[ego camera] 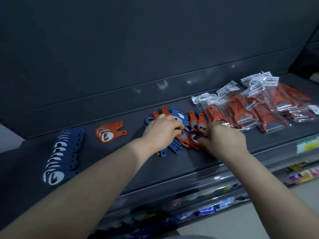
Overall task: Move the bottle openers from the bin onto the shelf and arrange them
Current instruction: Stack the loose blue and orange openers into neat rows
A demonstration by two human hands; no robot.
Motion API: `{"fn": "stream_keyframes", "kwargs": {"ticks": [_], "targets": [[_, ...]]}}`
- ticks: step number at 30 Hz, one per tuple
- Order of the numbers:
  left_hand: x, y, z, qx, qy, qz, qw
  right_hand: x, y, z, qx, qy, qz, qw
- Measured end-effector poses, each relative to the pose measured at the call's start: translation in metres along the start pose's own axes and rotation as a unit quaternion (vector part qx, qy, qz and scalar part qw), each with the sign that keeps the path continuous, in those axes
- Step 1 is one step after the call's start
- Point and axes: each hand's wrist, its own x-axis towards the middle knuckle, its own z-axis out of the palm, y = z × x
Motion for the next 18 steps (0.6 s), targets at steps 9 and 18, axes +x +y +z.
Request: {"fn": "stream_keyframes", "kwargs": {"ticks": [9,18], "targets": [[0.008,0.006,0.004,0.112,-0.061,-0.018,0.992,-0.003,0.012,0.001,0.120,-0.097,-0.001,0.988],[-0.028,-0.034,-0.014,-0.252,0.048,-0.148,0.955,-0.002,-0.027,0.002,0.240,-0.024,-0.107,0.965]]}}
